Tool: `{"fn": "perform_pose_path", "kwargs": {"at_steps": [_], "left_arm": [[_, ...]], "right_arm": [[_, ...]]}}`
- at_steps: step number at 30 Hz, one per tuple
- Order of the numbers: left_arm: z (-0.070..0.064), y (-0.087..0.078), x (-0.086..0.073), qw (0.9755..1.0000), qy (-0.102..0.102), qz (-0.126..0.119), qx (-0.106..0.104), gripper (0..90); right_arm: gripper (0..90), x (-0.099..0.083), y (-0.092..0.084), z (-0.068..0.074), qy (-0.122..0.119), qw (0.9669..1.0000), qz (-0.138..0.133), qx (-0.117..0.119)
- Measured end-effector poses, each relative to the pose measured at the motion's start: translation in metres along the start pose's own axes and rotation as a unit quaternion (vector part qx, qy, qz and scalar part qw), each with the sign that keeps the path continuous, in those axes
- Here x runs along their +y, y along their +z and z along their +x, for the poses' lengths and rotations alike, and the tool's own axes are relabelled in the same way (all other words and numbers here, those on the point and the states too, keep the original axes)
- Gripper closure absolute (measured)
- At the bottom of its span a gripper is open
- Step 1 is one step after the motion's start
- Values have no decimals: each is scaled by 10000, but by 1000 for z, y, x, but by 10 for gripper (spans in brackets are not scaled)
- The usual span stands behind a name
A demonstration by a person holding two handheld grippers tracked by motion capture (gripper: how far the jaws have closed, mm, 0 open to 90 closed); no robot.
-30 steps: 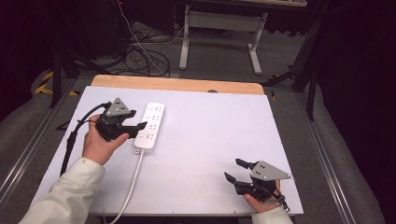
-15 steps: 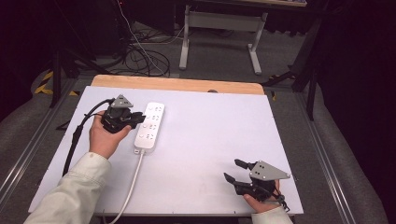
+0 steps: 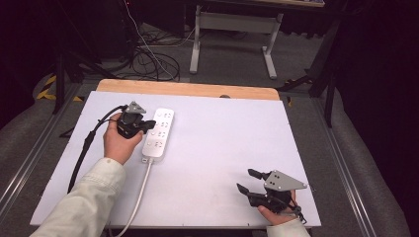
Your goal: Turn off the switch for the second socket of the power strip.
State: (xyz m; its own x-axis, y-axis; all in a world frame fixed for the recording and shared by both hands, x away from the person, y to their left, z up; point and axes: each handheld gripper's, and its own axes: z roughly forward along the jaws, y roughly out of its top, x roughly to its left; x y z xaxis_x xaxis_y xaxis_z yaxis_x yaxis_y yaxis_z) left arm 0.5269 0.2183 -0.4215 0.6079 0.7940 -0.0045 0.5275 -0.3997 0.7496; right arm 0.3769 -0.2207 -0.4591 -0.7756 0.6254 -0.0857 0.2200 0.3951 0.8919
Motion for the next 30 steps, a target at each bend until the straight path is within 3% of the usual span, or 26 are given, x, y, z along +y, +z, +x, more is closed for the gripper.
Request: {"fn": "perform_pose_path", "kwargs": {"at_steps": [16, 23, 30], "left_arm": [[0, 21, -5, 9993, -70, 287, 233, 900], [0, 27, -9, 9980, 7, 493, 389, 900], [-2, 31, -11, 9975, 58, 551, 442, 900]], "right_arm": [[387, 0, -1, 0, -9, 10000, -22, 25], [387, 0, -1, 0, -16, 10000, -20, 29], [386, 0, -1, 0, -28, 10000, -24, 33]]}}
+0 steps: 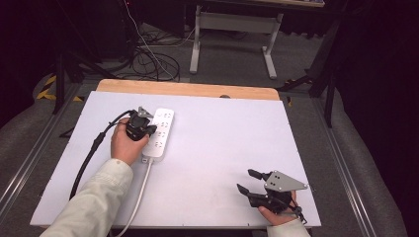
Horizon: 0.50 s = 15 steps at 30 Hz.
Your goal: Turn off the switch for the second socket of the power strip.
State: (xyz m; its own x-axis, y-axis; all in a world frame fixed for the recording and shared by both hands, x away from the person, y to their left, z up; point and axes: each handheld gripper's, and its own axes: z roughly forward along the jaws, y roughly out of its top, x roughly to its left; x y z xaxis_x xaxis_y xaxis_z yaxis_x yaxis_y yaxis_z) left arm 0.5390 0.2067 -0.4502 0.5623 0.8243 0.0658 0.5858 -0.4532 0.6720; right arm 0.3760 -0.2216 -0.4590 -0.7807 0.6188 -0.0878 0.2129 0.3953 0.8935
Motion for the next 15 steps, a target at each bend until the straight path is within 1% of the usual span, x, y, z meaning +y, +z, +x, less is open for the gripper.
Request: {"fn": "perform_pose_path", "kwargs": {"at_steps": [3, 8, 10, 12, 13, 15], "left_arm": [[0, 0, 0, 10000, -5, 17, 15, 900], [0, 0, -3, 10000, 17, -52, -7, 900], [0, 1, -4, 10000, -14, -70, -37, 900], [-1, 1, -4, 10000, 11, -71, -2, 900], [-1, 1, -4, 9999, 56, -82, 39, 900], [-2, 2, -5, 9999, 81, -65, 52, 900]], "right_arm": [[386, 0, 0, 0, -1, 10000, 2, 6], [386, 0, 0, 0, -6, 10000, 1, 9], [386, 0, 0, 0, -11, 10000, 7, 4], [386, 0, 0, 0, -9, 10000, 3, 11], [386, 0, 0, 1, -7, 10000, 3, 11], [386, 0, 0, 1, -5, 10000, 6, 11]]}}
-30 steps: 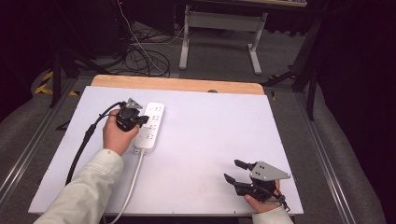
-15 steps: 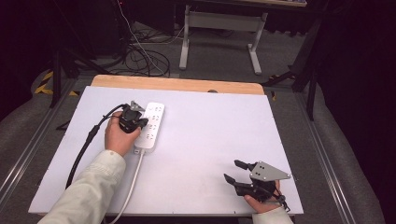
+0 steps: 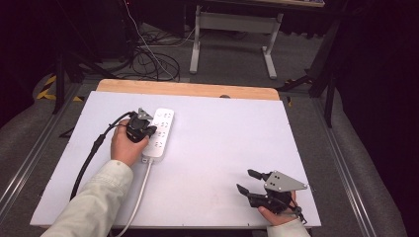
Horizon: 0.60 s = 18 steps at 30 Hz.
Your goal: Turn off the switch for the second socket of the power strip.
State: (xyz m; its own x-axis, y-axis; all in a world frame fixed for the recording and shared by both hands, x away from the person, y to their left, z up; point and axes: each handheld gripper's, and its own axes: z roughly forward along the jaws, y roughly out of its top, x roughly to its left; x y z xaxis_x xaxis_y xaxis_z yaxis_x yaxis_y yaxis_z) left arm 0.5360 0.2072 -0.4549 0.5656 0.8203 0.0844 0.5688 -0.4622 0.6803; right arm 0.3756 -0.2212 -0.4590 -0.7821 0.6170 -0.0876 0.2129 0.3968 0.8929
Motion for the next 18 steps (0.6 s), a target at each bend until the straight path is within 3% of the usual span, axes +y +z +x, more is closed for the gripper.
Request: {"fn": "perform_pose_path", "kwargs": {"at_steps": [4, 7, 9, 18], "left_arm": [[-1, 1, -2, 10000, -15, -40, 26, 900], [-8, 1, -1, 9994, 268, 2, 234, 900], [-11, 1, 0, 9990, 336, 36, 284, 900], [-10, 1, 0, 9995, 198, 28, 247, 900]], "right_arm": [[386, 0, 0, 0, -11, 10000, 9, -4], [386, 0, 0, 0, -13, 10000, 11, -5], [386, 0, 0, 0, -6, 10000, 12, -4], [386, 0, 0, 1, 2, 10000, 42, -6]]}}
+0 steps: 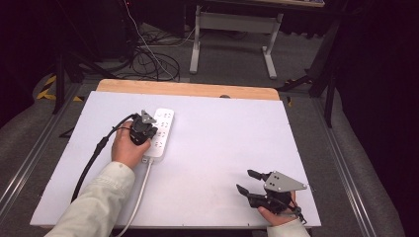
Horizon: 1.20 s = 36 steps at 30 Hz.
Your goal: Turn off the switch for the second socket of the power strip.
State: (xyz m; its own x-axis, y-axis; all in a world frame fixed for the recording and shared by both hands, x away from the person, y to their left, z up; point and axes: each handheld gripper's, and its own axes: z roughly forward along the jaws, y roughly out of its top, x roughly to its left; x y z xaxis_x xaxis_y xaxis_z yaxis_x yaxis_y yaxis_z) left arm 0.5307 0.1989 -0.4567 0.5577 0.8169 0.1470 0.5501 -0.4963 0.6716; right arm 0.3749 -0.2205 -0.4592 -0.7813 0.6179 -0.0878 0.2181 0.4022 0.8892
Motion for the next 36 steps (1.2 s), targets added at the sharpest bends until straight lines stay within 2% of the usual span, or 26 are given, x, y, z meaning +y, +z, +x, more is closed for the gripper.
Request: {"fn": "perform_pose_path", "kwargs": {"at_steps": [14, 17, 21, 23, 26, 28, 29, 31, 34, 36], "left_arm": [[0, 0, -2, 9999, -116, -80, 20, 900], [0, 0, -4, 9997, -219, -121, -12, 900], [-2, 1, -3, 9998, -162, -91, 66, 900], [0, 1, -3, 9998, -205, -85, 19, 900], [-3, 1, -1, 9999, -125, -5, 67, 900], [0, 2, 0, 9997, -240, -11, -27, 900], [6, -2, 2, 9988, -425, -33, -256, 900], [6, -4, 3, 9987, -459, 1, -233, 900], [5, -12, 5, 9986, -362, -249, -281, 900], [3, -18, 9, 9985, -334, -322, -297, 900]], "right_arm": [[386, 0, 0, 1, -1, 10000, -3, 11], [386, 0, 0, 1, 1, 10000, 1, 10], [386, -1, 0, 1, 0, 10000, -12, 24], [386, -1, 0, 1, 22, 10000, 14, 24], [386, -1, 1, 1, -9, 10000, 17, 24], [387, -1, 1, 1, 0, 10000, 33, 27], [386, -1, 1, 0, -1, 10000, 34, 33], [386, -1, 1, 0, 5, 10000, 36, 32], [386, -1, 2, 0, 18, 10000, 42, 12], [387, -2, 2, 0, 42, 10000, 53, 12]]}}
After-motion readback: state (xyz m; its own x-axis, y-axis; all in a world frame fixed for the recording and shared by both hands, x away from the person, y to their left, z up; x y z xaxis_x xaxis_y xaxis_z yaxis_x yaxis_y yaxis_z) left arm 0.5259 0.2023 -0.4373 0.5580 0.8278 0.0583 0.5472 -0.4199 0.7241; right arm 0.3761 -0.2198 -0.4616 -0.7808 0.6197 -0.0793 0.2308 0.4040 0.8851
